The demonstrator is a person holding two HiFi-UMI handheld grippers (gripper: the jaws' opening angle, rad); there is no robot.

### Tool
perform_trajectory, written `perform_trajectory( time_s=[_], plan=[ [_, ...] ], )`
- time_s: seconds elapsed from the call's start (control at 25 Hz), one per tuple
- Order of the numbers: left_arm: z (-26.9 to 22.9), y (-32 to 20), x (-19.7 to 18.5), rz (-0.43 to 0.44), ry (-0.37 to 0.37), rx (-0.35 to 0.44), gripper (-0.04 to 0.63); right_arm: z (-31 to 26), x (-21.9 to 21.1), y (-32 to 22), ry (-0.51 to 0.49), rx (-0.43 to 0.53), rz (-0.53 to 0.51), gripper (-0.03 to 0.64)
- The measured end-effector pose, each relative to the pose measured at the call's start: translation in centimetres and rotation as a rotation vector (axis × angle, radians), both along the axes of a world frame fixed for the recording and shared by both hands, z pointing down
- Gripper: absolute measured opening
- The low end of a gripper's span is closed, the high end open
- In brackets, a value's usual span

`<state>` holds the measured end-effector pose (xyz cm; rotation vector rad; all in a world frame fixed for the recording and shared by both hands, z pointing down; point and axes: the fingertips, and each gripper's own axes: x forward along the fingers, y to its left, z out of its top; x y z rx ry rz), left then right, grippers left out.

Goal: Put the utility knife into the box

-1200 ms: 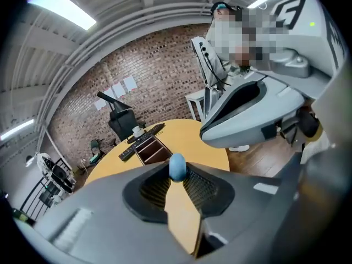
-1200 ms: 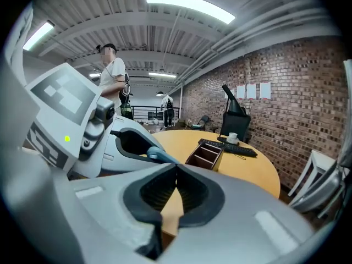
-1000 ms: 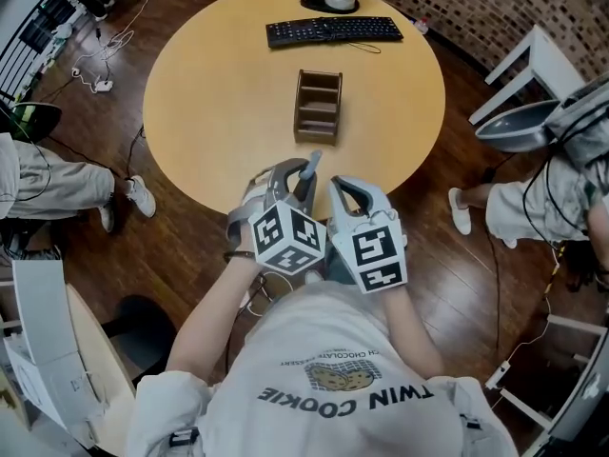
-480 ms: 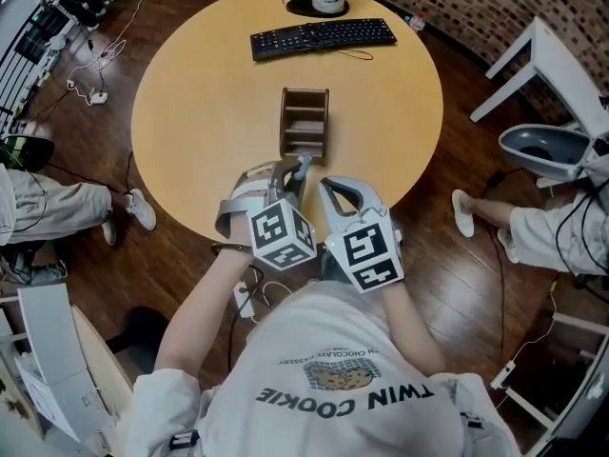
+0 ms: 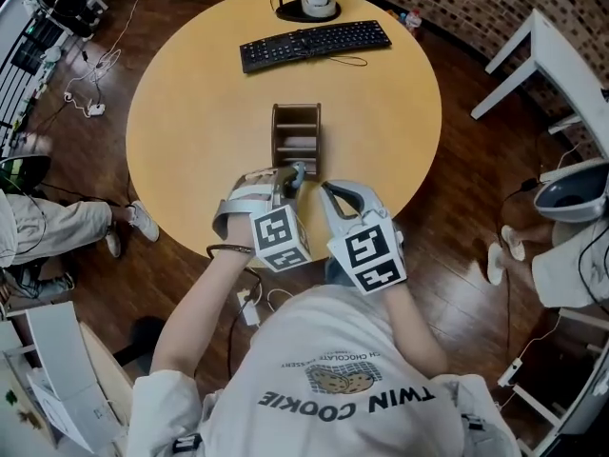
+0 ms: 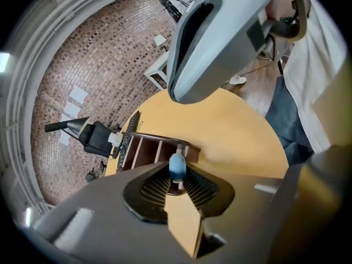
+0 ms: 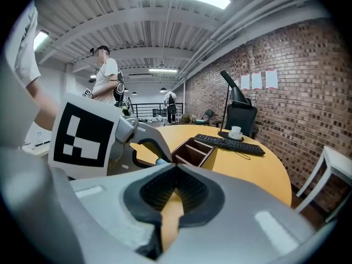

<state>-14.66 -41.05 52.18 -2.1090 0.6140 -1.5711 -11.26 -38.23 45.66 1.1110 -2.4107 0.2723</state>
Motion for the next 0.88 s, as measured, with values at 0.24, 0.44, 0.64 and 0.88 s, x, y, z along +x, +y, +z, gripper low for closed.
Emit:
perform_trajectory(
  time_s=[0.24, 0.44, 0.64, 0.88],
  plan=[
    [1.7, -1.0, 0.0, 0.034, -0.063, -0.017, 0.075, 0.0, 0.8, -1.2, -0.002, -0.002, 0.010, 0.002],
    [2.4, -1.8, 0.1, 0.051, -0.082, -0.027, 0.075, 0.0, 0.9, -2.0, 0.001, -0.006, 0.011, 0.002],
    [3.3, -2.0, 0.3, 0.056, -0.103, -0.027, 0.077, 0.4, 1.2, -2.2, 0.007, -0.013, 0.010, 0.002],
    [3.5, -2.0, 0.5, 0.061, -0.097, -0.034, 0.088, 0.3, 1.1, -2.1, 0.012, -0.021, 0.005, 0.002]
  ],
)
